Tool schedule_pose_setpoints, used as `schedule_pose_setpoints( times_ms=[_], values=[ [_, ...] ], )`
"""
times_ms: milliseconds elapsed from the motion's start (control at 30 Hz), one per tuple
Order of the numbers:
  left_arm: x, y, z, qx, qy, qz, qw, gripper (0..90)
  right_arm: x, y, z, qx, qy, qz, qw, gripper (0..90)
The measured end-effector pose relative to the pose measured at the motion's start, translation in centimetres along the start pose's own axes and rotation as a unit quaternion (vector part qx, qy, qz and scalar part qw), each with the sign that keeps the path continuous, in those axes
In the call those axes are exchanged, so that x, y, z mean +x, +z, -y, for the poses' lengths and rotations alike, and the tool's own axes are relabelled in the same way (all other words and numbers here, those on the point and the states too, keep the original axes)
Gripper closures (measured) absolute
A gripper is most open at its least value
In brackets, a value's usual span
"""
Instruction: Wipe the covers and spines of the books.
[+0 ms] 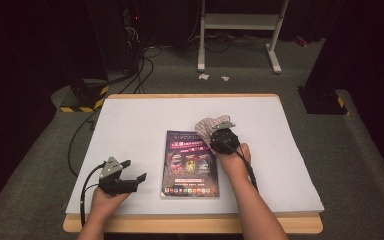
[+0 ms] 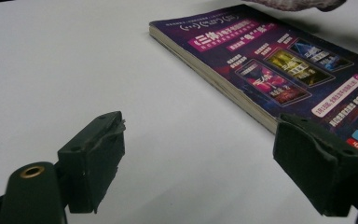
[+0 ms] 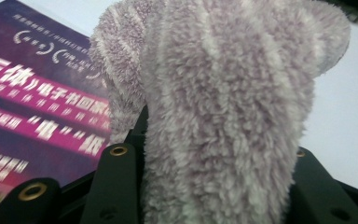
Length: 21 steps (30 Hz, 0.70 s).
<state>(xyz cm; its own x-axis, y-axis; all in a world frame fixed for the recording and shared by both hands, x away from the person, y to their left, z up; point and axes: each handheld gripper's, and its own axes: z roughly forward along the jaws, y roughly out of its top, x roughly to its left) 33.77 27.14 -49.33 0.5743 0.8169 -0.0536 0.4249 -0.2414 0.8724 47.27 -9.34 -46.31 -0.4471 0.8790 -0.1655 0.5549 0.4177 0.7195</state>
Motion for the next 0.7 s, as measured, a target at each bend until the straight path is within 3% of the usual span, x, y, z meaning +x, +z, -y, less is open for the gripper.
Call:
schedule_pose_setpoints(
  times_ms=[267,467,700],
  values=[
    [-0.7,0.5,0.1,0.009,0.010,-0.008,0.9999,16.9,-1.2,-4.3,1.8,-0.034,0.014,-0.013,0.9992,57.4],
    [-1.2,0.9,-0.3,0.022,0.018,0.002,0.9996,17.1,-3.2,-5.6,5.2,-0.032,0.028,0.009,0.9991,56.2],
    [-2.1,1.4,-0.5,0.035,0.029,0.005,0.9990,17.2,-5.5,-7.4,9.3,-0.035,0.063,0.036,0.9968,55.8]
  ],
)
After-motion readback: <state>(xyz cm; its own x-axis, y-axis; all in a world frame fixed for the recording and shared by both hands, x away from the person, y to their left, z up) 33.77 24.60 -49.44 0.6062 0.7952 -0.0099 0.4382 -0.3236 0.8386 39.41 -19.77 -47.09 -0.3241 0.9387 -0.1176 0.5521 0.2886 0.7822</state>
